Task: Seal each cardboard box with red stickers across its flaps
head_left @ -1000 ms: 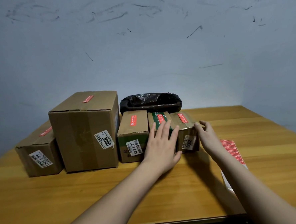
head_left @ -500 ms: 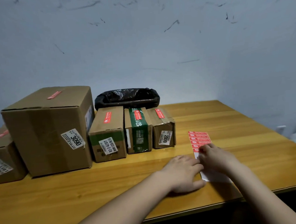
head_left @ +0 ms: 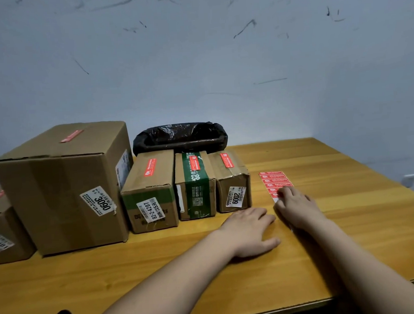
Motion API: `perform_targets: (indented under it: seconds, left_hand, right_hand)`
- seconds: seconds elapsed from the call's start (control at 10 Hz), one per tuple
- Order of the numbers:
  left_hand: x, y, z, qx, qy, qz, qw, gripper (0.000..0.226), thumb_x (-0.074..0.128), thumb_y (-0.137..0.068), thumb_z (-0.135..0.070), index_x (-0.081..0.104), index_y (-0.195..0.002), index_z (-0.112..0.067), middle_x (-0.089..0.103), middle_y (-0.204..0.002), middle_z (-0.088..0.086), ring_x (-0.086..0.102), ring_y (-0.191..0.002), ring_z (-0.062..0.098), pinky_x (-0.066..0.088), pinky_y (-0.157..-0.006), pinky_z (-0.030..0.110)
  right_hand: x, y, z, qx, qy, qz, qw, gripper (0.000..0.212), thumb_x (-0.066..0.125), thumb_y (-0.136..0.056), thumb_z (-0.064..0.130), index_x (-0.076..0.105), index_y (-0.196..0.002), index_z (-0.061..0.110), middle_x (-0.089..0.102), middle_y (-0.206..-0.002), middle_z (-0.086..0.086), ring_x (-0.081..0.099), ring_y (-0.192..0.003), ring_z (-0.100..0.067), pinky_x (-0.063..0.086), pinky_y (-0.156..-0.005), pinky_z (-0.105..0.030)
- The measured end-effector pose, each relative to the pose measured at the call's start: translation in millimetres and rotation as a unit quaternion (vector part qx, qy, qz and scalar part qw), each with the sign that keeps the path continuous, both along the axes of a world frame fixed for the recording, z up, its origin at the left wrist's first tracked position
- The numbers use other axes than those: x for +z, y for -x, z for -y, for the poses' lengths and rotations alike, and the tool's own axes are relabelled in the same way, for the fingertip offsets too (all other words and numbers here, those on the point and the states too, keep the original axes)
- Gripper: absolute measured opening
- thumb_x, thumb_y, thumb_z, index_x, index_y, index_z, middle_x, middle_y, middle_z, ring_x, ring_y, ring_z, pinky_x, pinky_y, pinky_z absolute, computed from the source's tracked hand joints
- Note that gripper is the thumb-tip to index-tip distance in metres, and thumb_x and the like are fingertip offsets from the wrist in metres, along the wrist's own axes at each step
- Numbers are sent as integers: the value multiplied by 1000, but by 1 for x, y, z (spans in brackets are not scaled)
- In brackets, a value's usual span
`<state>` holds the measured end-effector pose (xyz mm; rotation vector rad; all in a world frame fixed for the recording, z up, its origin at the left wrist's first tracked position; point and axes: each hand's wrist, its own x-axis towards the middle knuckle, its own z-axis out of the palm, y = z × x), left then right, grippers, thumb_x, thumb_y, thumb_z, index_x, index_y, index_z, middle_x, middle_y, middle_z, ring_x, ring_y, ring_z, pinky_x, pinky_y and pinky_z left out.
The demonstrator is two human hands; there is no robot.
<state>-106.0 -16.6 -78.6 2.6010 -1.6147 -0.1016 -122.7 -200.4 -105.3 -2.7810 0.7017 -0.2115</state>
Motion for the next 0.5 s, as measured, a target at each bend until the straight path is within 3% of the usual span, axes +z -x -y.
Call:
perform_targets:
  seconds: [0.2,0.3,0.4,0.5]
  left_hand:
    - [-5,-5,0,5,-1,-8,1000,62,42,-96,-51,29,-148,-20,22,-156,6,20,-143,23,18,-116,37]
    - [-4,-3,-2,4,-5,-20,1000,62,42,-96,-51,29,-148,-20,21,-156,5,19,-144,23,19,-117,39]
    - [7,1,-9,2,-2,-12,1000,59,42,-96,-49,32,-146,-20,25,-155,5,24,-141,24,25,-115,40]
    - [24,2,-16,-5,19,28,999,49,44,-96,-45,44,-138,-20,45,-142,4,44,-127,25,42,-100,41]
  right_hand:
    - [-7,-4,1,0,5,17,1000,47,32,-98,30,34,-144,19,33,-151,0,30,-140,-16,13,-116,-40]
    - [-5,-2,-1,-10,10,61,998,45,36,-97,30,39,-141,19,40,-147,-2,36,-135,-18,19,-113,-39]
    - [4,4,-5,-22,50,124,991,40,43,-96,31,49,-133,16,51,-135,-8,47,-124,-27,33,-102,-41]
    - [22,4,-10,-3,40,163,986,33,48,-93,25,59,-123,17,59,-124,-9,54,-113,-30,43,-92,-41]
